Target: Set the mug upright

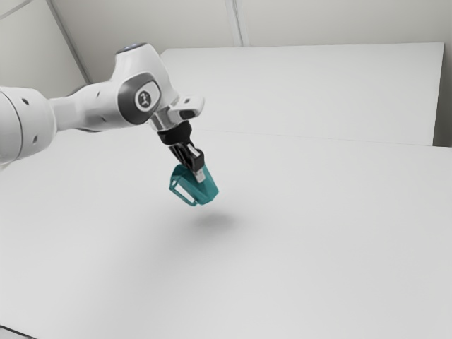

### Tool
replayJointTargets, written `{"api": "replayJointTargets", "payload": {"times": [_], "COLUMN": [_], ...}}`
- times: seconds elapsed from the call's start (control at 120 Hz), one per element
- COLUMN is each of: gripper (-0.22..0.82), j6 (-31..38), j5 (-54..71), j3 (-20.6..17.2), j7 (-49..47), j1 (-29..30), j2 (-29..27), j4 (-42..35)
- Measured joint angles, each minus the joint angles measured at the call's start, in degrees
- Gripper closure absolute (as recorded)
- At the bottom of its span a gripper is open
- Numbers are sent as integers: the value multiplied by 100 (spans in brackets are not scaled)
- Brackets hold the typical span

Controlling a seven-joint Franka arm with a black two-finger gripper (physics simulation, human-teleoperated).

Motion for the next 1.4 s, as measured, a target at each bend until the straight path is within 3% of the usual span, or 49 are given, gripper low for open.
{"api": "replayJointTargets", "payload": {"times": [0.542,1.217,1.4], "gripper": [78,79,40], "j6": [80,184,210], "j5": [1318,1471,1423], "j3": [1,1,12], "j7": [-1020,-1515,-1523], "j1": [-11,-12,-12], "j2": [476,1091,1082], "j4": [261,420,441]}}
